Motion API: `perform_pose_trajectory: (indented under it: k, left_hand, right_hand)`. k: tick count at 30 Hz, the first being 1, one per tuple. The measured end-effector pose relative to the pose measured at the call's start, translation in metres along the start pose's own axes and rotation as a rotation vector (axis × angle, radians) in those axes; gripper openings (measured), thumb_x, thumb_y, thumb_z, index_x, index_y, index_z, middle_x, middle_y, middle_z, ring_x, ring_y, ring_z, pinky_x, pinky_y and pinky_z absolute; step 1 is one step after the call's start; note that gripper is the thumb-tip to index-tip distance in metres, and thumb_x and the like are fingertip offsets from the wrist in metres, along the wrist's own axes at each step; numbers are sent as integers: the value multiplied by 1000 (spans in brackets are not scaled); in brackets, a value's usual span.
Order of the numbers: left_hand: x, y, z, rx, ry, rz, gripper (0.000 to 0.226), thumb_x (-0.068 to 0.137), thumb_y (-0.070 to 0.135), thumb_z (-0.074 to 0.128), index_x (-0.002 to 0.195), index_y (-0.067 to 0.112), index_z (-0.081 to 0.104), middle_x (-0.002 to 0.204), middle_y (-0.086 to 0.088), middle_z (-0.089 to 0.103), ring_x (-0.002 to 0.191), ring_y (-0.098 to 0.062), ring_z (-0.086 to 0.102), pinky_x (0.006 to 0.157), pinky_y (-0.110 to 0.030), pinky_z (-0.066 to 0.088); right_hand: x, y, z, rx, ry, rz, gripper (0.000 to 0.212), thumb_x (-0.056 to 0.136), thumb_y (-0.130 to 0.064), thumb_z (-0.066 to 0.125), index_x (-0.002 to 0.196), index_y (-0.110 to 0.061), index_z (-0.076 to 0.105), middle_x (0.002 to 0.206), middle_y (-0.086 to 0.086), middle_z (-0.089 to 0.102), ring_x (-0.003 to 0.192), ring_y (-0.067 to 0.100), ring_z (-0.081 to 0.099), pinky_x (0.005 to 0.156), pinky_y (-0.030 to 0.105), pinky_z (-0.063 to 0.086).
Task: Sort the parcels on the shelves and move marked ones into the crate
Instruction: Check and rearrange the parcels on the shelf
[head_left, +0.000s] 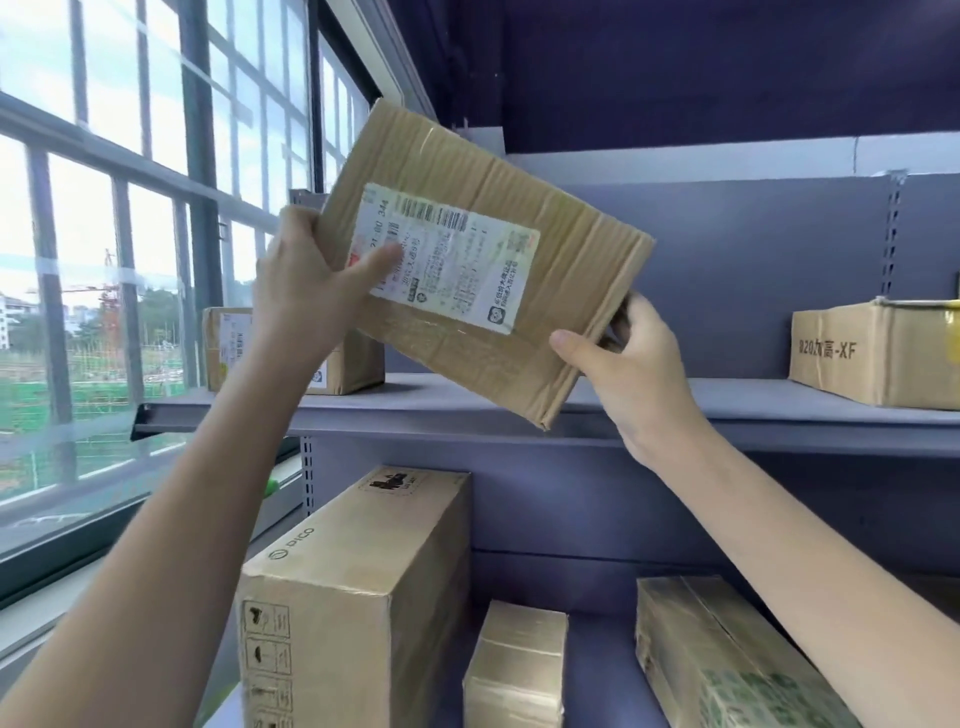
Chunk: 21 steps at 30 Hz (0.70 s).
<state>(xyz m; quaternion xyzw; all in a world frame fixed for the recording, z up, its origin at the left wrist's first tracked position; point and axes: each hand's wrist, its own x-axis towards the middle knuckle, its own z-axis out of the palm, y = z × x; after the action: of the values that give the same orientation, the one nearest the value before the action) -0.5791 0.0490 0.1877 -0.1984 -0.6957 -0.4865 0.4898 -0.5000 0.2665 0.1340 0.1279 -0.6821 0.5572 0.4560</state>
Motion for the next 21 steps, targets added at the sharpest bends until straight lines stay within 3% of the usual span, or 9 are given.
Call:
perform_pose_trajectory:
  k: [3, 5, 7, 10, 12, 14, 16, 21]
  left_hand:
    - [-9, -18, 6, 62, -104, -77, 65, 70, 50, 71, 115, 10, 45, 100, 0, 54, 86, -18, 51, 60, -20, 38]
    - [-16, -28, 12, 72, -215, -112, 69, 69, 44, 75, 120, 9, 43, 109, -5, 57, 92, -21, 52, 72, -31, 45]
    - [-24, -35, 18, 87, -238, -96, 78, 68, 38, 78, 129, 10, 38, 123, -10, 54, 105, -26, 51, 85, -36, 44]
    - [-30, -40, 23, 228, -185, 75, 101, 68, 33, 79, 145, 16, 16, 149, -13, 27, 135, -31, 25, 106, -44, 27]
    - [-26, -41, 24, 391, -178, 241, 112, 67, 36, 79, 148, 21, 3, 156, -13, 3, 142, -31, 1, 113, -46, 8]
    - [-14, -40, 27, 542, -219, 399, 118, 65, 39, 78, 148, 22, -5, 156, -11, -12, 142, -29, -13, 112, -43, -4]
    - [-3, -36, 35, 605, -326, 482, 119, 66, 40, 78, 147, 20, -8, 156, -10, -15, 142, -28, -16, 110, -42, -8]
    - [-1, -38, 66, 625, -562, 427, 118, 68, 40, 78, 147, 15, -7, 154, -14, -17, 143, -30, -11, 114, -43, 2]
  right_hand:
    - [6, -1, 4, -136, 49, -107, 44, 82, 2, 56, 121, -18, 50, 111, -8, 63, 104, 5, 59, 92, 29, 49]
    - [9, 2, 5, -253, 56, -142, 57, 85, 4, 51, 137, -15, 38, 134, -1, 53, 123, 13, 49, 105, 33, 40]
    - [9, 5, 6, -369, 67, -169, 70, 86, 3, 52, 146, -15, 22, 151, 1, 31, 138, 14, 30, 112, 26, 26]
    - [15, 2, 7, -565, 57, -280, 83, 84, -2, 59, 148, -18, 9, 158, 4, 3, 145, 18, 2, 111, 19, 8]
    - [31, -5, 4, -750, 17, -354, 87, 82, -9, 64, 148, -19, 8, 158, 6, -3, 144, 23, -6, 115, 35, 7]
    - [51, -11, 0, -943, -66, -382, 86, 81, -18, 67, 147, -18, 12, 158, 7, 0, 144, 26, -5, 114, 47, 8]
    - [67, -11, -2, -999, -161, -328, 87, 80, -24, 68, 147, -20, 14, 158, 3, 2, 144, 23, 6, 112, 44, 19]
    - [81, 9, -4, -1064, -253, -243, 93, 80, -25, 69, 148, -26, 6, 158, -5, -4, 141, 23, 20, 102, 41, 34]
